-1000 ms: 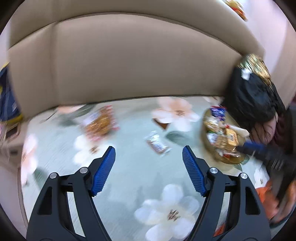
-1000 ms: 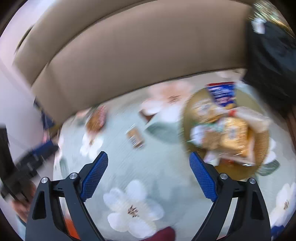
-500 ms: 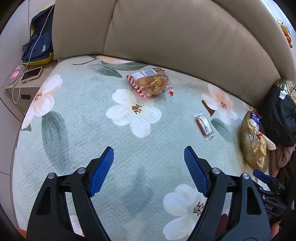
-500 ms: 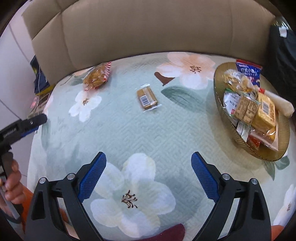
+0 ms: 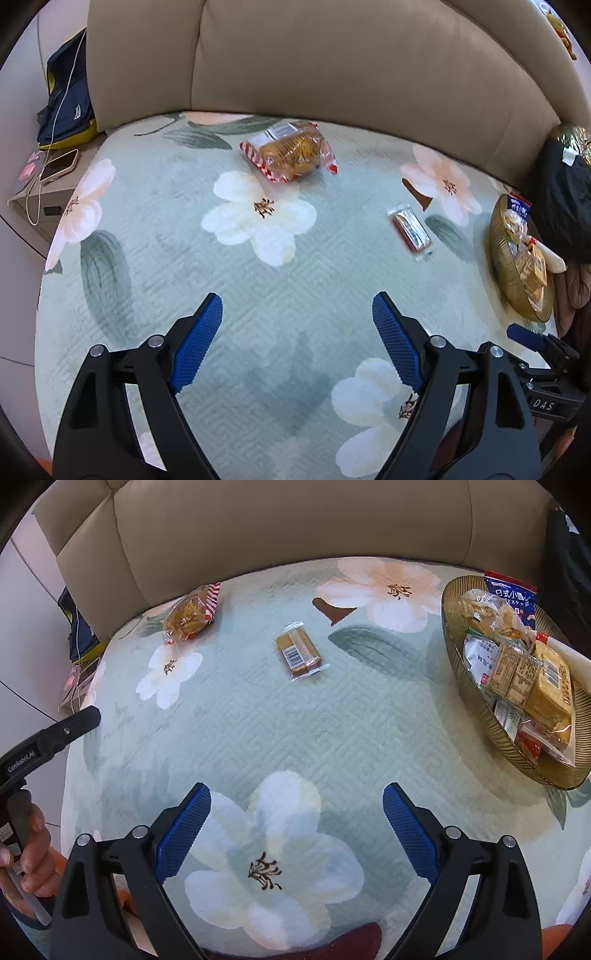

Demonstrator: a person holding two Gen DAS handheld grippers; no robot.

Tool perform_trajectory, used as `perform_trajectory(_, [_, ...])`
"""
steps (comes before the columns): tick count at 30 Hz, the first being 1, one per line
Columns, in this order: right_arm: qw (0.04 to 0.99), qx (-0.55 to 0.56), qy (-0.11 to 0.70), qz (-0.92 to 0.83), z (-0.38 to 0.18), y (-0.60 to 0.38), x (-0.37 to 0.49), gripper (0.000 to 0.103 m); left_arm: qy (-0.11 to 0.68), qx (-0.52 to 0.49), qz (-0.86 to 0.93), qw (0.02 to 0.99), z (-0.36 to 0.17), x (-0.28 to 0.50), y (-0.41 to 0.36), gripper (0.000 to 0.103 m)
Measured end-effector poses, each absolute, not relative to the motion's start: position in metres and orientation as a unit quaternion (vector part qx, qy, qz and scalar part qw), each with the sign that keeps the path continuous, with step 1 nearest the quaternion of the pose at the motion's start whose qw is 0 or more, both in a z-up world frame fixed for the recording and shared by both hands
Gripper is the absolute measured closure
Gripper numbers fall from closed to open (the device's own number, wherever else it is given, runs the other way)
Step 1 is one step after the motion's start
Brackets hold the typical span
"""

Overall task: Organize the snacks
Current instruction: 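Move both tools back toward the last two snacks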

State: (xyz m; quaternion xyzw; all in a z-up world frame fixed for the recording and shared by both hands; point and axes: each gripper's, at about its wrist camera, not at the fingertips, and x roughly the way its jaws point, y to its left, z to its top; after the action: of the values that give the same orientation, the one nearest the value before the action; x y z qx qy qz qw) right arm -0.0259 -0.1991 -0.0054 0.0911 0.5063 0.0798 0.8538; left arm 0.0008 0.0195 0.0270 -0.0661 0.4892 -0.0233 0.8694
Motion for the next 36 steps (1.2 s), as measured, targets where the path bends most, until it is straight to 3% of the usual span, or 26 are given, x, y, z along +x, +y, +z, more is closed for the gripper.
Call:
perform_trajectory(25, [0.853,0.072,0.512,0.065,-0.007,-0.199,-0.029,0.005,0.511,-0.056,-0.039,0.857,0.048,0.005,0.02,0.02])
perform_trajectory(31, [0.843,0.036,0.531,0.079,0.003,-0.186,-0.006,0.005,0.498,0.033,-0.075,0.863,0.085,0.044,0.024,0.013])
perform_trajectory(36, [0.855,-0.051,0.511,0.081,0.02,-0.153,0.035,0.005,0.512,0.091,-0.147,0.841,0.065,0.103,0.019,0.007])
